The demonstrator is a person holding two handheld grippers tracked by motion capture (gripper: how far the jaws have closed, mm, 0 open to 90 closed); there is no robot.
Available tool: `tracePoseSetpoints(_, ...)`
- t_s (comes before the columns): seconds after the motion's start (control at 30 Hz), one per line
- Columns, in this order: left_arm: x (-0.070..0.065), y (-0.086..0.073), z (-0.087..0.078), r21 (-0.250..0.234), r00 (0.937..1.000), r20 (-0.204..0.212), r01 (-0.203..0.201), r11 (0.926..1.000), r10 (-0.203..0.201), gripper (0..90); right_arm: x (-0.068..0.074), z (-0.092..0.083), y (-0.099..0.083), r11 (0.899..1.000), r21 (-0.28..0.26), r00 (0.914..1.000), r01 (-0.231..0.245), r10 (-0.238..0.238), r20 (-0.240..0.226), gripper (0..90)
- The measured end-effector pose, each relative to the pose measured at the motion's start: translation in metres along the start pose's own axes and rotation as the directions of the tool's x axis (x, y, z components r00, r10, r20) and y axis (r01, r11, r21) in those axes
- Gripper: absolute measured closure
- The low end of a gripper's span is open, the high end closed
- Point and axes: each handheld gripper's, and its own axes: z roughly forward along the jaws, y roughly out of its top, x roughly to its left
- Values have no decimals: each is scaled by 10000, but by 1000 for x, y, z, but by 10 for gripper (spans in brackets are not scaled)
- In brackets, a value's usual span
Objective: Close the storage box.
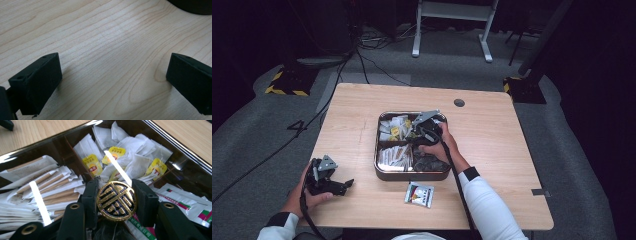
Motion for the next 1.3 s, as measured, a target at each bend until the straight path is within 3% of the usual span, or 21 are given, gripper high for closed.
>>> tracePoseSetpoints(0.3,0,0,0,0,10000,-2,5,10000,-5,4,0,1,-4,9994,-291,9999,-167,167,5,588)
tracePoseSetpoints(0.47,0,0,0,-2,10000,-3,7,10000,-7,4,-2,1,-5,9993,-329,9996,-160,153,-222,552)
tracePoseSetpoints(0.67,0,0,0,0,10000,0,6,10000,-6,4,-6,-3,-8,9997,-224,9999,-112,111,-35,390)
tracePoseSetpoints(0.87,0,0,0,0,10000,-4,11,10000,-11,4,-9,-5,-13,9992,-252,9988,-313,303,-373,235)
tracePoseSetpoints(1.0,0,0,0,1,10000,-11,16,10000,-16,5,-9,-6,-14,9989,-326,9989,-351,340,-327,182)
tracePoseSetpoints(1.3,0,0,0,0,10000,-20,10,10000,-10,4,-5,-8,-16,9994,-103,9994,338,-337,27,218)
